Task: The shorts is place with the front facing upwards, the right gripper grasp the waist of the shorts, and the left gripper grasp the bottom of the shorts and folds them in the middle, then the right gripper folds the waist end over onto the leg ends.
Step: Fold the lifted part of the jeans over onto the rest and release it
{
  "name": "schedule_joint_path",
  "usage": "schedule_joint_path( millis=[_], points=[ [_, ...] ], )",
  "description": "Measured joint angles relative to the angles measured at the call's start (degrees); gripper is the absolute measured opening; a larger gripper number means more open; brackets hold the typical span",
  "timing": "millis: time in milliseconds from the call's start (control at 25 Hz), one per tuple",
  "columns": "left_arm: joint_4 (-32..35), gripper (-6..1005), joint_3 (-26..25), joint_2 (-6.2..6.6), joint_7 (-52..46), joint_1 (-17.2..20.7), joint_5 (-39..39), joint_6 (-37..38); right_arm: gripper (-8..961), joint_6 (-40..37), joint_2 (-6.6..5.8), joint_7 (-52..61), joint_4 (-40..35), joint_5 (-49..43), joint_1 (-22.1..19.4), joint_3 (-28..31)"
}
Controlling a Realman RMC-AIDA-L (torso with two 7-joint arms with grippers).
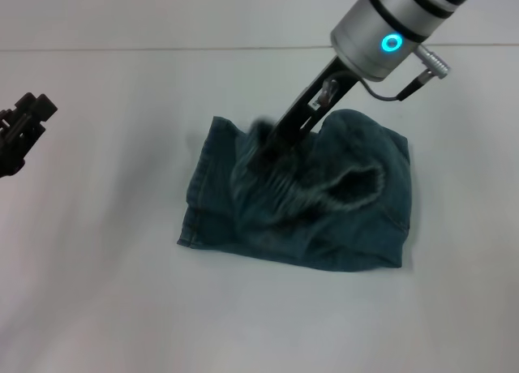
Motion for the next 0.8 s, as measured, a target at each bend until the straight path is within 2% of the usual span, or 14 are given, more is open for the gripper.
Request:
schedule_joint_path(
  millis=[120,240,360,560,800],
  points=[
    [0.0,318,0.4,-0.1,0.0,-0.3,0.0,-0.8,232,0.5,0.5,-1.0,-0.3,0.0,0.4,0.0],
    [-0.2,318,0.7,-0.12,0.0,-0.7,0.1,-1.6,278,1.0,0.51,-1.3,-1.5,0.2,0.6,0.4],
    [-0.6,318,0.7,-0.17,0.1,-1.1,0.2,-2.4,532,0.9,0.25,-1.4,-2.8,0.4,0.6,0.7],
    [-0.8,318,0.8,-0.1,0.1,-1.5,0.3,-3.1,773,-3.9,-0.55,-1.6,-5.6,-1.2,-0.3,0.2],
    [-0.8,318,0.8,0.25,-0.1,-1.6,0.2,-3.3,911,-10.9,-1.02,-3.4,-12.0,-6.7,-4.1,0.1]
  ],
)
